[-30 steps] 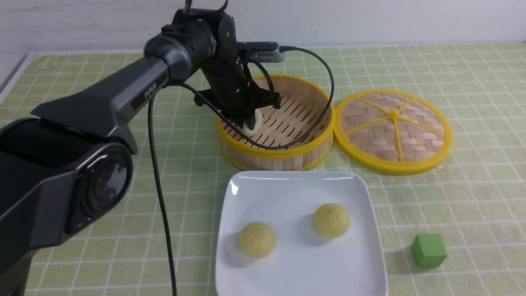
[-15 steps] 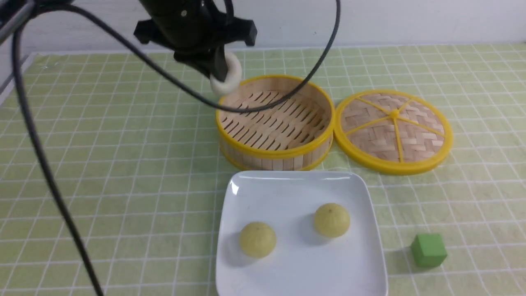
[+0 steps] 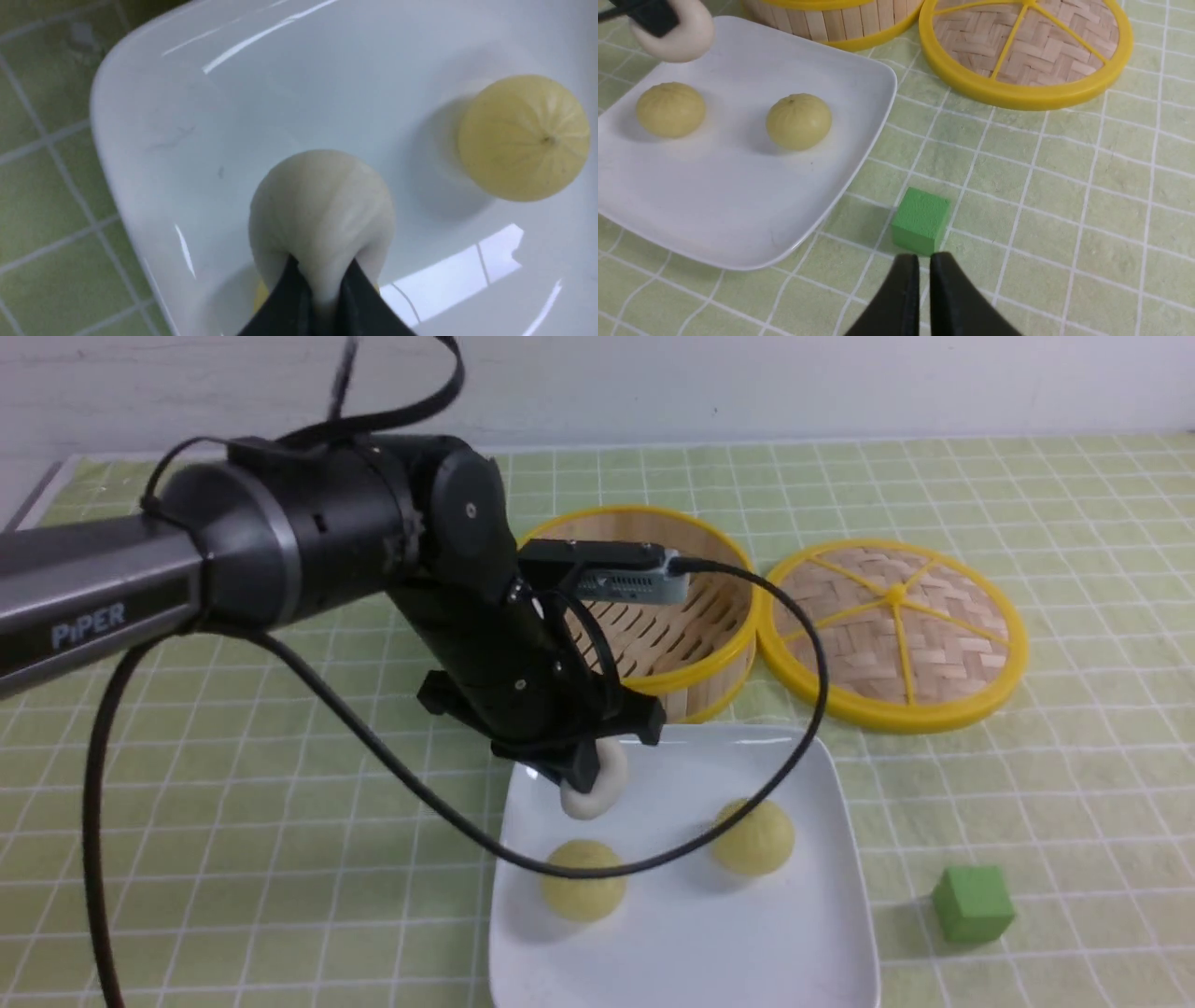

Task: Put the steamed buns into the plate on the green tablecloth.
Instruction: 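Carry the bun from the bamboo steamer to the plate with the left gripper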

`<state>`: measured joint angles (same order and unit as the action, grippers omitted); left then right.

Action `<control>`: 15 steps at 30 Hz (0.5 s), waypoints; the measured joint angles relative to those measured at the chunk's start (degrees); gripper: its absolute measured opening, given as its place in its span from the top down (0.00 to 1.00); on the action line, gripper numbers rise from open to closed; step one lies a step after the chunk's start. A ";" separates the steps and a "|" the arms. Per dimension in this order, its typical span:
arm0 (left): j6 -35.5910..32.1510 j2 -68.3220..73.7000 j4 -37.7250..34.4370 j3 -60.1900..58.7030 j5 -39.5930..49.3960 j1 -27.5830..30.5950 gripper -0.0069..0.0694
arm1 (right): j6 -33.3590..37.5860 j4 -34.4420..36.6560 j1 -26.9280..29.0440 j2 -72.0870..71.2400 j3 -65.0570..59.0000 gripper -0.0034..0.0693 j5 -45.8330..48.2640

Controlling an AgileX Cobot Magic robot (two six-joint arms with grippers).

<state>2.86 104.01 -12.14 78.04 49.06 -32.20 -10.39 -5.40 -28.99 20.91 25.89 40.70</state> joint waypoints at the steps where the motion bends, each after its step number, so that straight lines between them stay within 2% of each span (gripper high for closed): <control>1: 0.11 0.81 0.07 0.00 -0.65 -0.07 0.85 | 0.00 0.00 0.00 0.00 0.00 0.87 0.00; 4: 0.99 2.16 0.39 0.00 -1.61 -0.07 0.81 | 0.00 0.00 0.00 0.00 0.00 0.86 0.00; 11: 3.77 3.77 0.95 -0.20 -2.40 -0.07 0.46 | 0.00 1.23 0.00 -1.01 1.71 0.86 3.30; 15: 5.50 0.75 2.16 0.85 -2.40 -0.07 0.27 | 0.00 1.48 0.00 -2.27 6.72 0.96 10.68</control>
<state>8.36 104.75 -9.98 78.89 46.66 -32.27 -10.39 -3.92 -28.99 18.64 32.61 51.37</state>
